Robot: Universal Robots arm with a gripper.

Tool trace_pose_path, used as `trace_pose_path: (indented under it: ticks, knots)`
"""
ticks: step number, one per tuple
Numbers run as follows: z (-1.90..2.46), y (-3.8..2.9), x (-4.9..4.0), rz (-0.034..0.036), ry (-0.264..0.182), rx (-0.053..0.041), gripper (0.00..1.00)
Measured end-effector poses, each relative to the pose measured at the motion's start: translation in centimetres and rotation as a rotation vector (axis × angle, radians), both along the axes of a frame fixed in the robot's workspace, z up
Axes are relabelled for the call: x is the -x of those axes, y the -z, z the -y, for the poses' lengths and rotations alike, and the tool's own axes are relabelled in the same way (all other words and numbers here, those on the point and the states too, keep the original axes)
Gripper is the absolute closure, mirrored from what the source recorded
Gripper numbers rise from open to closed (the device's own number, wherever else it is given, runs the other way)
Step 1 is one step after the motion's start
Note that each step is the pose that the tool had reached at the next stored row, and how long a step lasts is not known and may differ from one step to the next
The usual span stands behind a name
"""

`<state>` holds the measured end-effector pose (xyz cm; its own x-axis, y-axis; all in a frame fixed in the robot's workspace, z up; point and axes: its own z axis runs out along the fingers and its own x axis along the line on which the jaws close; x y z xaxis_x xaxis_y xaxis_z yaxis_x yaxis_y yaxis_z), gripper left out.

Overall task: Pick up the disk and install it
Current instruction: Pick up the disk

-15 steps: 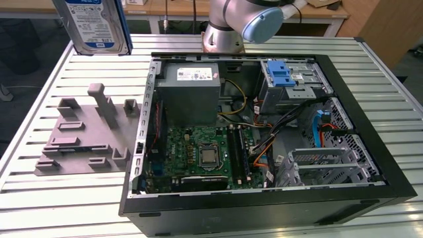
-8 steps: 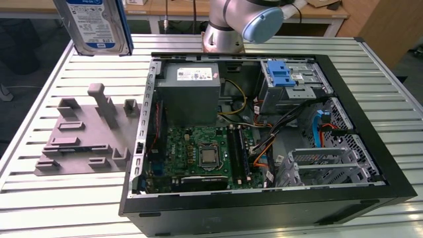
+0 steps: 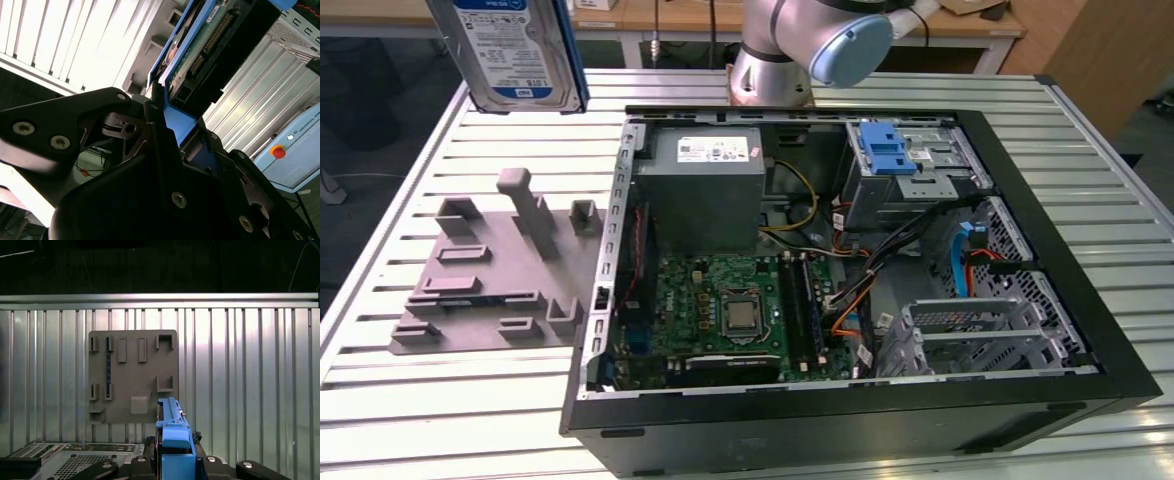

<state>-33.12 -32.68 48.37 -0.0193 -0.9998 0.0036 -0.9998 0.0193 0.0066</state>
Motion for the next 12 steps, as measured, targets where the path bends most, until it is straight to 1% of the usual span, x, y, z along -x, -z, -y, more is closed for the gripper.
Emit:
trace_pose_path:
  ticks: [3, 12]
  knots:
    - [0.01, 0.00, -0.04, 0.0000, 0.000, 0.0000, 0.64]
    - [0.00, 0.00, -0.89, 0.0000, 0.000, 0.0000, 0.64]
